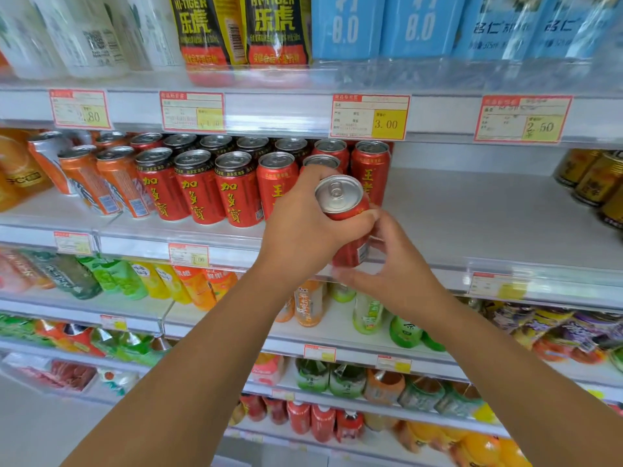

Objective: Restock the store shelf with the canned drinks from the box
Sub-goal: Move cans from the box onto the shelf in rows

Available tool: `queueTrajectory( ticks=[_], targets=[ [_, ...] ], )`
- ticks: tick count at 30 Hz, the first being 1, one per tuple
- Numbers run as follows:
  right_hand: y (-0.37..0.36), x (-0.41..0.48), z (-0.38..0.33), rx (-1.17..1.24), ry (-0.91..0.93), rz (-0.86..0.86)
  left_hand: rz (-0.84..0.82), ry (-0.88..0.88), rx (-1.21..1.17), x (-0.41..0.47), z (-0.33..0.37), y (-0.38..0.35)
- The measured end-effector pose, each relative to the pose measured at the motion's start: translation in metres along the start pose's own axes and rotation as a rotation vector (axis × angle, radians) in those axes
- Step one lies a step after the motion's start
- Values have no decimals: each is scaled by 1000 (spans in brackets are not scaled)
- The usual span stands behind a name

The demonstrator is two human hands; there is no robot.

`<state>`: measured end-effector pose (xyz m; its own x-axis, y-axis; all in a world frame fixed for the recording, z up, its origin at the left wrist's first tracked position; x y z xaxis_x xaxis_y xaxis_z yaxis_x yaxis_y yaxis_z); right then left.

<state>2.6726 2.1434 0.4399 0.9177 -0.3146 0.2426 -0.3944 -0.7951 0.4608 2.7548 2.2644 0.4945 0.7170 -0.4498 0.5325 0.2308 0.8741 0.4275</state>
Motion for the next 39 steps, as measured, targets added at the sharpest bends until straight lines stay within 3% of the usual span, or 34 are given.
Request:
queueTrajectory(
  ticks=[3,7,10,14,17,24,30,39],
  targets=[
    [5,9,2,2,9,192,-44,-47,-21,5,7,-11],
    [21,22,6,15,-15,314,-180,9,-121,8,-6,-7],
    [33,38,14,-47,-93,385,-230,54,93,-3,-39,3],
    [39,55,29,-126,-180,324,-247,-26,479,-22,-86,3],
    [34,61,36,-137,-206,255,-201,-167,603,-29,-105,-4],
    [35,68,29,-124,-272,103,-82,-266,586,-30,-124,-12],
    [25,64,24,-85,-247,287,-51,-294,528,-31,-127,-13],
    [19,70,26,-181,-235,296,-61,-286,514,-31,-130,-14]
  ],
)
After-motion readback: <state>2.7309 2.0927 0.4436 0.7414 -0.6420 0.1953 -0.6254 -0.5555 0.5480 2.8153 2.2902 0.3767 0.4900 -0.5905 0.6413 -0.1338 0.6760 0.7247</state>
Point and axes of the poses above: each hand's wrist, its own x-axis towards the middle knuckle, its own y-axis out of the back of the hand, z = x × y, the point moved 2 cm from there along x, towards the middle knuckle, and after that the axes turned 5 degrees about -y, right-handed, at the moved point
